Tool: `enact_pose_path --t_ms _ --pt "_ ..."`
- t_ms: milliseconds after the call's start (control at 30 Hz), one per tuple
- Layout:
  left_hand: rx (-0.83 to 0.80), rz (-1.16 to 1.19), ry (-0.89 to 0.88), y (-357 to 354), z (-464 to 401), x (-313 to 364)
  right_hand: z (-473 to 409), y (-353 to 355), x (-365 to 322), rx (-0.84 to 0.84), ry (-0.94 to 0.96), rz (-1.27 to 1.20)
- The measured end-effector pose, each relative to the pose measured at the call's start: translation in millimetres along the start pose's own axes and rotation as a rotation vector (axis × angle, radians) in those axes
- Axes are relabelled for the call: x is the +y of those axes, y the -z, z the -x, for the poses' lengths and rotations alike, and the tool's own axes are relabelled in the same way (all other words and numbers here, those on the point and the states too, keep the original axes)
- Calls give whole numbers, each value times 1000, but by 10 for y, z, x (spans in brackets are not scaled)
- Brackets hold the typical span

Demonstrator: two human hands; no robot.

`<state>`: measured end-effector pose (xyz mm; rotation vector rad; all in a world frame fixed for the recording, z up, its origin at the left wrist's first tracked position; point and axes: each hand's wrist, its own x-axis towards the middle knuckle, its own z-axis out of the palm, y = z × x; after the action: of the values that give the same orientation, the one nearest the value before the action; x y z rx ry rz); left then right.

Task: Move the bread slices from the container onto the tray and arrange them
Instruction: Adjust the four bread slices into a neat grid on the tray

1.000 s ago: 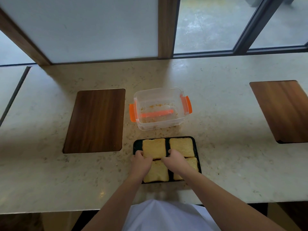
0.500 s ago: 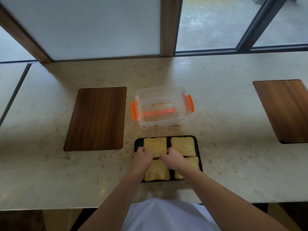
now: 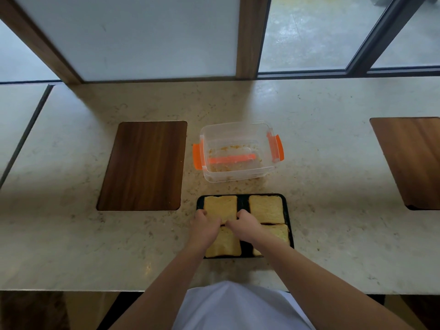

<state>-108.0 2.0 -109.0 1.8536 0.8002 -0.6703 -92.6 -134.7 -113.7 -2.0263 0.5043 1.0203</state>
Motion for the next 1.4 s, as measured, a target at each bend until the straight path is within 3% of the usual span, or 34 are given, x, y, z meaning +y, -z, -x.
enact_pose_path --t_ms 300,400,500,667,933,1400 --pt "4 -25 6 68 -9 59 10 -47 -58 -15 23 -48" --pt "80 -60 -72 49 62 63 -15 18 24 -2 63 -49" --pt "219 -118 -269 -59 142 131 -9 217 192 158 116 -44" --pt "32 -121 -312 -499 175 375 11 686 536 395 76 44" --pt "-54 -343 -231 -932 199 581 -13 898 646 344 69 32" --pt "-91 -265 -171 -990 174 593 -110 891 743 274 58 0"
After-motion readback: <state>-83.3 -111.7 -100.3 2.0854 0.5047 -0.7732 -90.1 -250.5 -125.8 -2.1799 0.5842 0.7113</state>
